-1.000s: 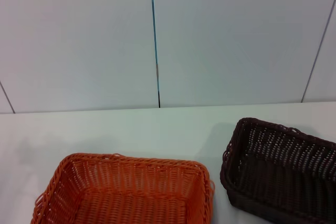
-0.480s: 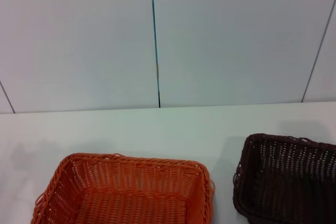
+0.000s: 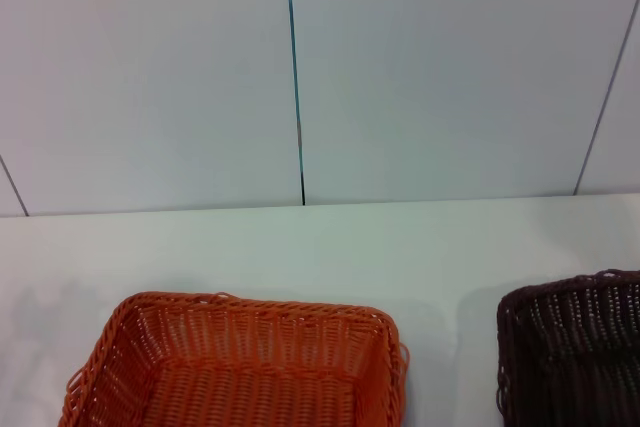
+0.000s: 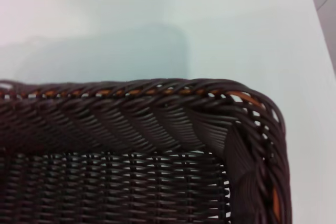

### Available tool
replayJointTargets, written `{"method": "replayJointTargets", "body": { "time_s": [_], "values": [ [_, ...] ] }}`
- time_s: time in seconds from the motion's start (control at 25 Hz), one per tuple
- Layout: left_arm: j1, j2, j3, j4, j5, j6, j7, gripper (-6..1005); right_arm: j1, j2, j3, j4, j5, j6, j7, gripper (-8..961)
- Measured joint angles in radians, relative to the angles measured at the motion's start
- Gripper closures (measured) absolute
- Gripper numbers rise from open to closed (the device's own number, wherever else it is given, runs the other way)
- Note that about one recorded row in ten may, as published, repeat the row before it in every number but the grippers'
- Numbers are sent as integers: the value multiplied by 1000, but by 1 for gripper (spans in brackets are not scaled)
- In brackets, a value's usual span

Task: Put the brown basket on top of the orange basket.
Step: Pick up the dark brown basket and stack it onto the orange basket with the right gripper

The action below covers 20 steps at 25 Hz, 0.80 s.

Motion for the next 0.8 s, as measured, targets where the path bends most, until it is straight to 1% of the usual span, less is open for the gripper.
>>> {"method": "replayJointTargets", "body": {
  "time_s": [0.12,0.2,0.32,0.44,0.56,0.8],
  "values": [
    [-3,-1,9,29,0,27,-1,318,28,-21,12,10,-1,46,9,820],
    [-4,-2,12,43,-2,35,-2,318,46,-31,29,15,-1,78,12,820],
    [-6,-3,13,56,-4,36,-3,318,67,-38,45,53,-1,126,20,820],
    [-10,-3,13,72,-5,40,-5,318,74,-37,39,109,-1,155,45,820],
    [-15,-3,14,89,-6,48,-6,318,88,-18,30,168,0,168,55,820],
    [-14,-2,27,100,-6,50,-7,319,107,38,26,244,0,171,57,819]
  ]
}}
